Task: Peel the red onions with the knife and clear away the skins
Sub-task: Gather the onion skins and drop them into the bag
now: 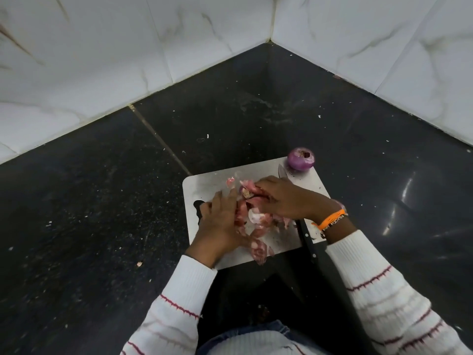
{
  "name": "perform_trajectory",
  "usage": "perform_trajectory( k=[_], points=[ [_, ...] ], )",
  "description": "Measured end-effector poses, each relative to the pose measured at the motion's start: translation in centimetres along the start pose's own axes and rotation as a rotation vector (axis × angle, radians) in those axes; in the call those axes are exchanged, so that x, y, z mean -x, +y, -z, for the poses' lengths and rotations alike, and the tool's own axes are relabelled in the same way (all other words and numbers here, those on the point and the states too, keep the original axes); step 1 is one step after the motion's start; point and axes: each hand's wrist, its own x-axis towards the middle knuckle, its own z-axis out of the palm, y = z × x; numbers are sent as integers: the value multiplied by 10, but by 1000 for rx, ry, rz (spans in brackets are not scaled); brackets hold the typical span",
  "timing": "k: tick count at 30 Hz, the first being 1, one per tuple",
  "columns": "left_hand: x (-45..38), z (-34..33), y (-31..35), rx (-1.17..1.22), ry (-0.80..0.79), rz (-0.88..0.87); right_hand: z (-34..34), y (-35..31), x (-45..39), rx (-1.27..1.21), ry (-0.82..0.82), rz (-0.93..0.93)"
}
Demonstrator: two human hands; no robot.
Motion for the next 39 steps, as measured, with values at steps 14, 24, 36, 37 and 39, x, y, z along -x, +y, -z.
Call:
perform_trajectory(
  k=[14, 24, 36, 37, 39],
  points=[
    [3, -33, -2, 1, 371, -52, -20, -19, -1, 290, 82, 5],
    [13, -44, -2, -119, 284, -26, -20, -32, 1, 351, 85, 25],
    [9, -63, 13, -3, 560, -1, -43, -31, 19, 294, 294, 3],
    [7, -62, 12, 14, 593, -14, -42, -30, 19, 276, 299, 2],
    [5, -56, 7, 56, 624, -43, -43, -28, 18, 241, 317, 4]
  ],
)
